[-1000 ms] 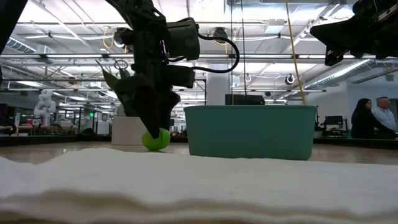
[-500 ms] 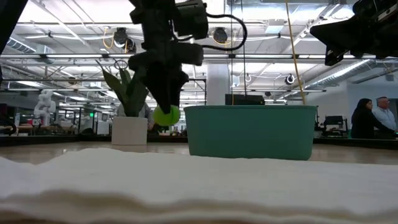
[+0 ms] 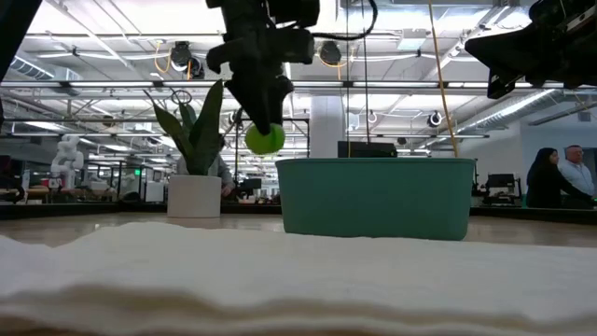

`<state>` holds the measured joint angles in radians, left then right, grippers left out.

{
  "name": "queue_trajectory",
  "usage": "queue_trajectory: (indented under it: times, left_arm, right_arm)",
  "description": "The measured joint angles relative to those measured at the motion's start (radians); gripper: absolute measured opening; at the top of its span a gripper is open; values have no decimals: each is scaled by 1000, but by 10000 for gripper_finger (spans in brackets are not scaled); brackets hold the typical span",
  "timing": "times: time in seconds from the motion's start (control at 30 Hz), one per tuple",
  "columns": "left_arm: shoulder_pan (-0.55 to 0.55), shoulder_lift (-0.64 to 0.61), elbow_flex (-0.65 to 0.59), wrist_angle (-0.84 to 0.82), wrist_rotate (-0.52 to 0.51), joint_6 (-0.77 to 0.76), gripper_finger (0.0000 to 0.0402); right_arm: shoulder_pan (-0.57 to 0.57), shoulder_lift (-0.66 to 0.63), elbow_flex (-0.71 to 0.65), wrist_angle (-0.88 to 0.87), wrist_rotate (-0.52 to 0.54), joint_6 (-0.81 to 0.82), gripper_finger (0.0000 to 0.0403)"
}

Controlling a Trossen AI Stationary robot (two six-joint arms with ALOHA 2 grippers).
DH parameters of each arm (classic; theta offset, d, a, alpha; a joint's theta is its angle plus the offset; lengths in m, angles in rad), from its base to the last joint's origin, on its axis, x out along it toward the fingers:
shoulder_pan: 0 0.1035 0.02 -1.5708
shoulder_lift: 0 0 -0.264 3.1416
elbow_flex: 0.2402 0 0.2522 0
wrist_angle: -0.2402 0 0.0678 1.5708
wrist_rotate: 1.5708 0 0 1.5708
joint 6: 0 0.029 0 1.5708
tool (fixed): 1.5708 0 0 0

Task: Pick and placing Produce into tupperware
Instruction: Put the cabbage into the bin

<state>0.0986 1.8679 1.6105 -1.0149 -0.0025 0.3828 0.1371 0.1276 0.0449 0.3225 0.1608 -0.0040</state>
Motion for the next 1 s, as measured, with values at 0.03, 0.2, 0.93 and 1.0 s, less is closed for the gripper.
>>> queue_trajectory:
  times: [0.03, 0.2, 0.93, 1.0]
  left_arm:
    - [0, 0, 8, -1, 0, 2, 200]
    - [6, -4, 31, -12, 0, 8, 203]
    - [48, -51, 36, -14, 30, -46, 196]
    - [40, -52, 36, 0, 34, -52, 196]
  right_arm:
    - [0, 0, 0, 0, 0, 0, 0]
    - [0, 0, 0, 0, 0, 0, 0]
    - [0, 0, 0, 4, 0, 0, 0]
    - [0, 1, 0, 4, 0, 0, 0]
